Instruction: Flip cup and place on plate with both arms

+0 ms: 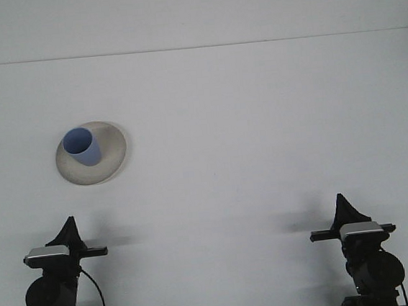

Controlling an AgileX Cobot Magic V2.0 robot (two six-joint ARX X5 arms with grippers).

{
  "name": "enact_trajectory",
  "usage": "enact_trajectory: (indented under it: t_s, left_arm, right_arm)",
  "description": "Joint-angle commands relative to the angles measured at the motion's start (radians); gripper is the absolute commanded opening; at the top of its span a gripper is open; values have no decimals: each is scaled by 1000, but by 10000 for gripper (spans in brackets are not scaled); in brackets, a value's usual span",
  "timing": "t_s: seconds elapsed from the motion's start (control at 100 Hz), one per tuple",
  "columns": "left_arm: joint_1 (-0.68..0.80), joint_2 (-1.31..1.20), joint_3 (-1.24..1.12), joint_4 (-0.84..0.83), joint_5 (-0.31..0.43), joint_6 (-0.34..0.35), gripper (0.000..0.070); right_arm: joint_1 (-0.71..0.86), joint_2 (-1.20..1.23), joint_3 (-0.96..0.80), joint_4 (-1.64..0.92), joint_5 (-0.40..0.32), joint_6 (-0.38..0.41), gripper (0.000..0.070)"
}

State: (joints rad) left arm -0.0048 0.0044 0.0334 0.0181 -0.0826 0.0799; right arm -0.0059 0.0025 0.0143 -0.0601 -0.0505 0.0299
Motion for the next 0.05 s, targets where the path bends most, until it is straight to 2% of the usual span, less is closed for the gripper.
enact_trajectory:
  t_s: [0.0,0.04]
  left_arm:
    - [1,-1,-19,13,-4,-6,12]
    - [1,-1,-19,13,-4,-6,12]
  right_arm:
    - [0,-1,-2,8,-2,0,4]
    - [0,-1,-2,8,-2,0,4]
